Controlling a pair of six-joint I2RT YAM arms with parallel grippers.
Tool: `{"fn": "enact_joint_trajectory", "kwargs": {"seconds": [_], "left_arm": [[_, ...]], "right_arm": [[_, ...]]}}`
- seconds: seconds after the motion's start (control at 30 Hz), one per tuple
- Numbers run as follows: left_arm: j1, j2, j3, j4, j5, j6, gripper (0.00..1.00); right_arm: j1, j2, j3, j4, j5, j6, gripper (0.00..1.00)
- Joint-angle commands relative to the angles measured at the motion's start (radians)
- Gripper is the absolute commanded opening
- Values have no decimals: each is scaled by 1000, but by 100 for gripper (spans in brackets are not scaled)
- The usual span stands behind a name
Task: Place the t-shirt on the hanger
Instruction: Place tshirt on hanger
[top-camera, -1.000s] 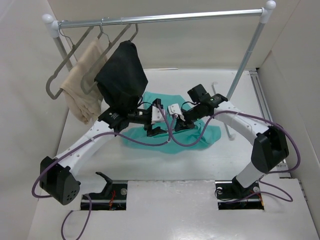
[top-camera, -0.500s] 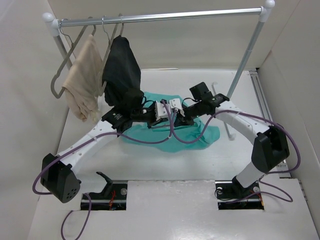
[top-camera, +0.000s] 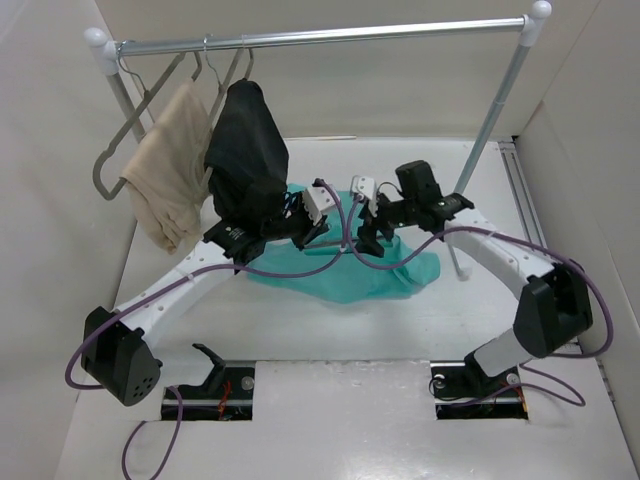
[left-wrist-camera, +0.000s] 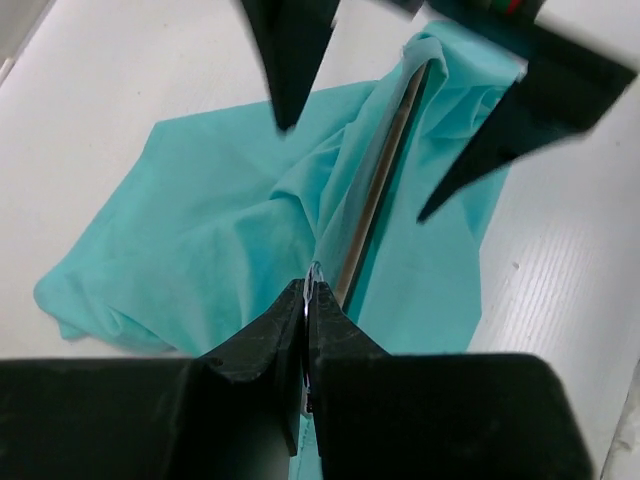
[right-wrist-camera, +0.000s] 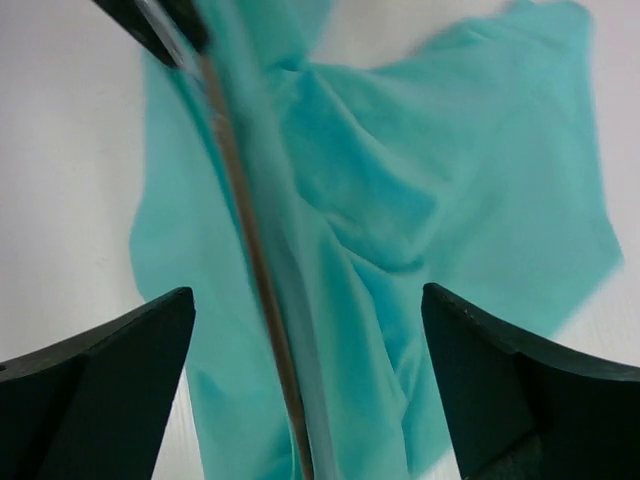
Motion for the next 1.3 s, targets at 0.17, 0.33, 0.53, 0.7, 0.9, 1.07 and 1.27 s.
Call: {"fn": "enact_joint_trajectory", "kwargs": {"seconds": [0.17, 0.33, 0.53, 0.7, 0.9, 1.07, 1.27], "left_arm": [[-1, -14, -15, 79, -113, -188, 0], [-1, 6, -15, 110, -113, -188, 0], [-1, 6, -15, 139, -114, -168, 0], [-1, 6, -24, 173, -134, -188, 0], [-1, -13, -65, 209, -143, -206, 0], [-1, -13, -75, 240, -162, -215, 0], [-1, -4, -66, 259, -162, -215, 0]], "right_arm": [[-185, -471, -193, 232, 647, 458, 100], [-37, -582, -154, 253, 910, 223, 100], [11, -430, -78, 290, 1059, 48, 100], [-151, -435, -185, 348, 813, 281, 70], [2, -572, -277, 205, 828, 549, 93], [103, -613, -391, 277, 875, 746, 80], [42, -507, -388, 334, 833, 908, 82]]}}
